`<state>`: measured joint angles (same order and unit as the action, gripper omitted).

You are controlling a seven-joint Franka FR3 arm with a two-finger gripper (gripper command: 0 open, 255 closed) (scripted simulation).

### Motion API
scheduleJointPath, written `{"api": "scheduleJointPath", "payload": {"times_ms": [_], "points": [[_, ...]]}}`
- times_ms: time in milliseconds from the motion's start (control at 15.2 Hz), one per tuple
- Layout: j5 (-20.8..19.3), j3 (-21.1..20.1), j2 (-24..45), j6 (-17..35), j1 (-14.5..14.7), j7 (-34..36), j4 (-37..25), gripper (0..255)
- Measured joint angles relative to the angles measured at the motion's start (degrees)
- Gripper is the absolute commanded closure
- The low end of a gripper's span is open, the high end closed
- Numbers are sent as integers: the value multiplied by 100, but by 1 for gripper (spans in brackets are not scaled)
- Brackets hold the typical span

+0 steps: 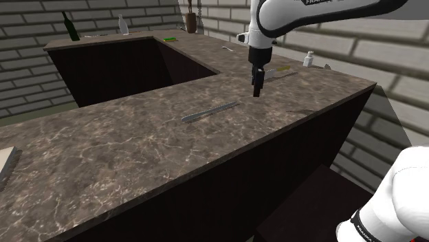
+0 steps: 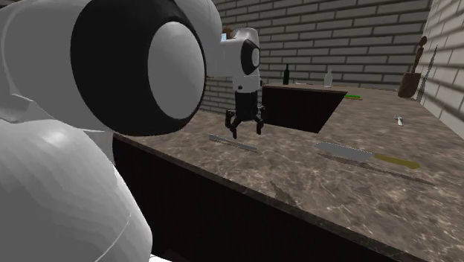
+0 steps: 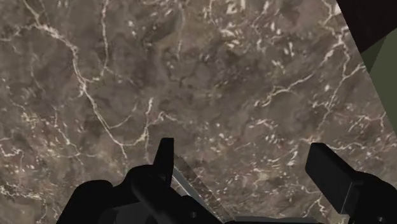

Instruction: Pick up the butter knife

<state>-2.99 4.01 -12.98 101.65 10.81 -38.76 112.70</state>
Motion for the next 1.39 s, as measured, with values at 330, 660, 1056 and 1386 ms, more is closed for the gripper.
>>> {"api": "scheduleJointPath", "payload": {"times_ms": [330, 660, 1056, 1386], "points": [[230, -44, 984, 71, 208, -1006, -912, 0], [422, -224, 1853, 66, 386, -1894, -1764, 0], [536, -486, 2727, -81, 555, -2727, -2750, 0], [546, -502, 2779, 256, 558, -2816, -2462, 0]]}}
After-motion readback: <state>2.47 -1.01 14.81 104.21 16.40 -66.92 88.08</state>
